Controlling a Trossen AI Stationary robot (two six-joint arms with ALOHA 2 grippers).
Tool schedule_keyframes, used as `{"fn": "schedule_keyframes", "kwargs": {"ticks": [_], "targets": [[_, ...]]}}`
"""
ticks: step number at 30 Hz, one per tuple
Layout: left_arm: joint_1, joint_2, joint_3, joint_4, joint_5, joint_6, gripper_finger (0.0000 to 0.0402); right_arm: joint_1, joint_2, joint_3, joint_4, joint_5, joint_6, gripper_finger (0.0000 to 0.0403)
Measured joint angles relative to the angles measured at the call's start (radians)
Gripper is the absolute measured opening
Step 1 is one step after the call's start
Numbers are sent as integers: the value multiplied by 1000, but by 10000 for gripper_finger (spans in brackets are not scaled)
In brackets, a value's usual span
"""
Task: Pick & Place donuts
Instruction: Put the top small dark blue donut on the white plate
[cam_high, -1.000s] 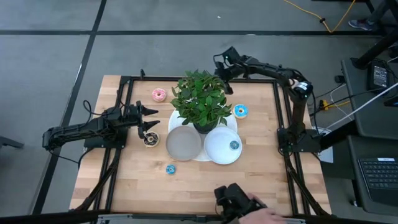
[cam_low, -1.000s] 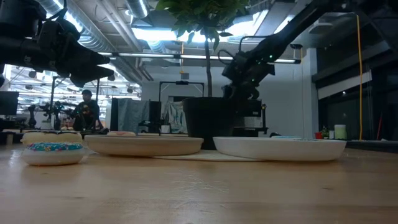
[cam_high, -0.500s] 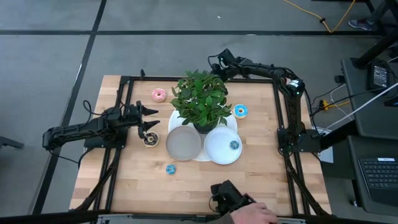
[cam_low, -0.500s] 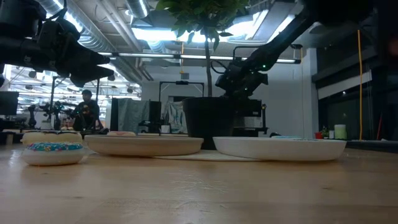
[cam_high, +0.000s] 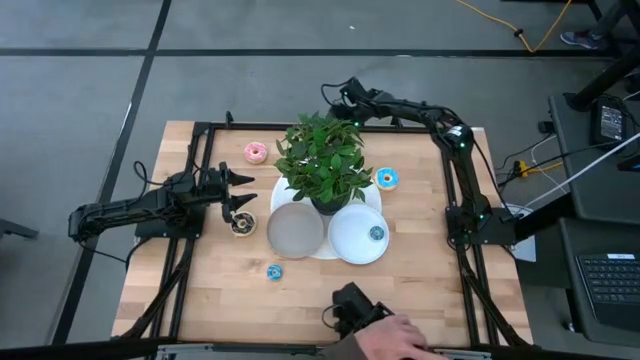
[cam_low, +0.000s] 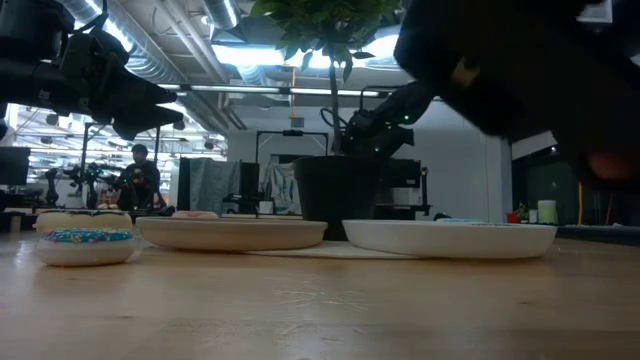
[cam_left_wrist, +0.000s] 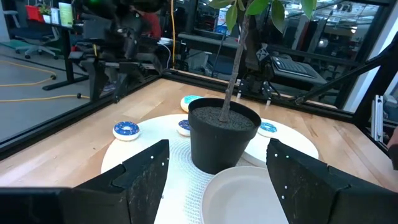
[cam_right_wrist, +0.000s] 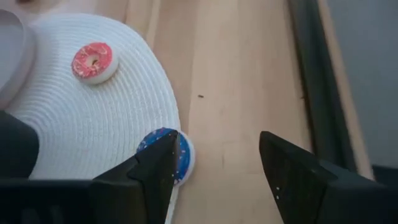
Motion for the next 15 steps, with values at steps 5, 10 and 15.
{"fn": "schedule_keyframes", "kwargs": {"ticks": [5,10,15], "targets": [[0,0,0,0,0,0,260,9,30,22,-53,-15,37,225],[0,0,0,0,0,0,260,24,50,23,-60,-15,82,225],[0,0,0,0,0,0,260,35,63,23,-59,-15,102,225]]}}
